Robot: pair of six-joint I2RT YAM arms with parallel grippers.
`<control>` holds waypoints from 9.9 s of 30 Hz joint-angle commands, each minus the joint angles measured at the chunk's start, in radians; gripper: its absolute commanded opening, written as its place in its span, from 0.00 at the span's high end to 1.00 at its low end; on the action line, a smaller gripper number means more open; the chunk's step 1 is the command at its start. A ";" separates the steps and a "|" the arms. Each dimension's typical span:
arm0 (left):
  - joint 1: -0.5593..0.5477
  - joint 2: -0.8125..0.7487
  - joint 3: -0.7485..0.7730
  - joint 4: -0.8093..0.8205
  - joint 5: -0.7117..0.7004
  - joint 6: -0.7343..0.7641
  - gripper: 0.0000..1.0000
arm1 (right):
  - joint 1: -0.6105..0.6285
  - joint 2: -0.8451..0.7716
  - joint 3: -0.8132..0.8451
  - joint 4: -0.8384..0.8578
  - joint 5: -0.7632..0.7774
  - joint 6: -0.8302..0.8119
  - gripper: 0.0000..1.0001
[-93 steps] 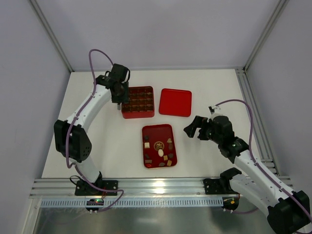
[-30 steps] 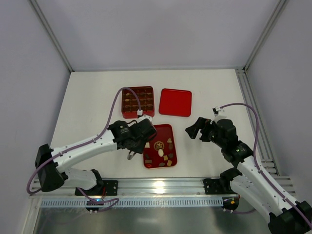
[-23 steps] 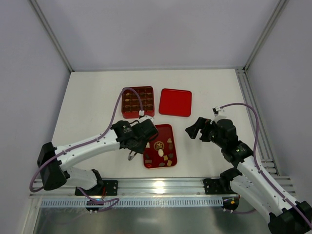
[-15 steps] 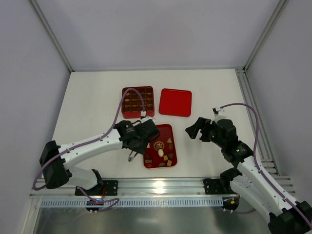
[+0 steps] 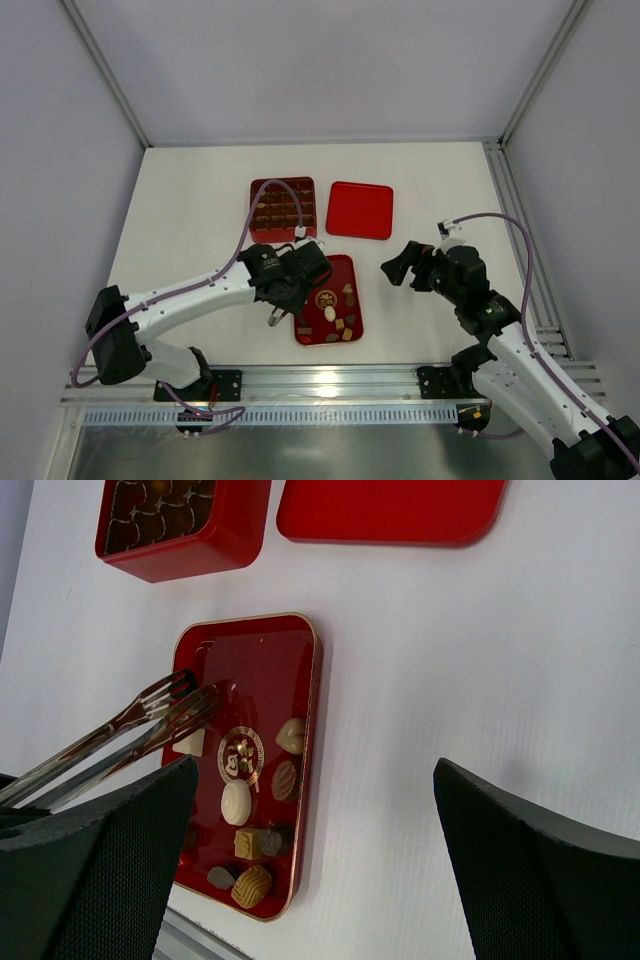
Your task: Pack the chocolate
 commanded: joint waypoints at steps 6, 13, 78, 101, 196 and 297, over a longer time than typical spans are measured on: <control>-0.003 0.026 0.053 0.037 0.042 0.019 0.61 | 0.004 -0.024 -0.003 0.018 0.015 0.007 0.00; -0.003 0.032 0.068 0.019 0.045 0.025 0.60 | 0.004 -0.027 -0.005 0.016 0.015 0.007 0.00; 0.007 0.040 0.133 0.002 -0.014 0.042 0.66 | 0.004 -0.032 -0.005 0.013 0.023 0.004 0.00; 0.006 -0.057 0.080 0.016 0.108 0.045 0.62 | 0.004 -0.036 -0.011 0.010 0.025 0.010 0.00; -0.033 -0.028 0.134 -0.058 0.096 0.105 0.74 | 0.002 -0.025 -0.018 0.024 0.022 0.014 0.00; 0.655 0.425 0.564 0.145 0.136 0.320 0.70 | 0.005 0.051 0.032 0.030 -0.008 -0.026 0.00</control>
